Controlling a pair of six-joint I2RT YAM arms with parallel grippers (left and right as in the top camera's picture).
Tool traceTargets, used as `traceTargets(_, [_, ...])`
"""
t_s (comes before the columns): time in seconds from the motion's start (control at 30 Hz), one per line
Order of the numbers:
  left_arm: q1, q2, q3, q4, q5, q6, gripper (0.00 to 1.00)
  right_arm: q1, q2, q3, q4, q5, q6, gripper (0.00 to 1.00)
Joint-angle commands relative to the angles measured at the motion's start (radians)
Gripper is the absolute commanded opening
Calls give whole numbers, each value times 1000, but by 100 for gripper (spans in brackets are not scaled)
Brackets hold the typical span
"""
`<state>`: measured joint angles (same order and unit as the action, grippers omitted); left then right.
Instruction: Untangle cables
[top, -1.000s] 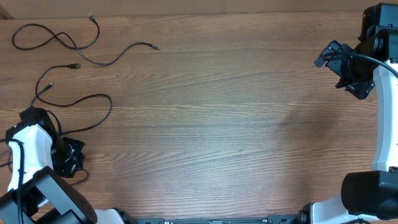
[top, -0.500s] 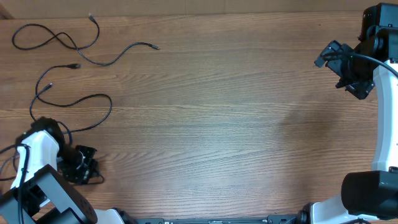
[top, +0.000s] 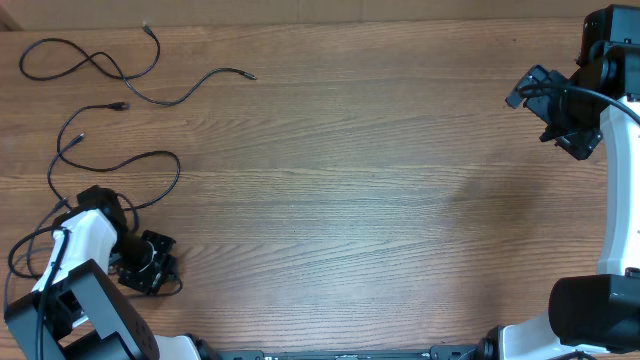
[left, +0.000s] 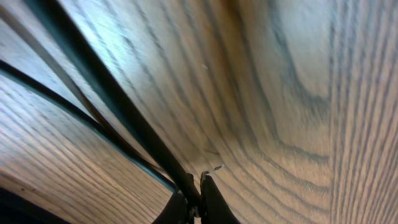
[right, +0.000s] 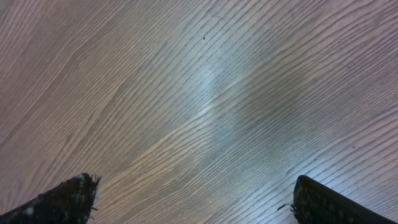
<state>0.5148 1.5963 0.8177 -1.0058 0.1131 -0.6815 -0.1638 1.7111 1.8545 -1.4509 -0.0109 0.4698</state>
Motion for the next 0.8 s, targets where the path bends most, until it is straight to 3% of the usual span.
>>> traceTargets(0.0, [-32, -1, -10, -3, 18, 0, 4, 0, -2, -3, 5, 10, -3, 100])
traceTargets(0.2, [-37, -1, -10, 18, 37, -12, 17, 0, -2, -3, 5, 10, -3, 100])
traceTargets(0.43, [-37, -1, 45, -27, 106, 130, 44, 0, -2, -3, 5, 10, -4, 100])
traceTargets(0.5, [-37, -1, 88, -66, 123, 172, 48, 0, -2, -3, 5, 10, -3, 100])
traceTargets(0.6, [-37, -2, 213, -175, 143, 223, 69, 0, -2, -3, 5, 10, -4, 100])
traceTargets(0.77, [-38, -2, 388, -309, 150, 241, 81, 0, -2, -3, 5, 10, -3, 100])
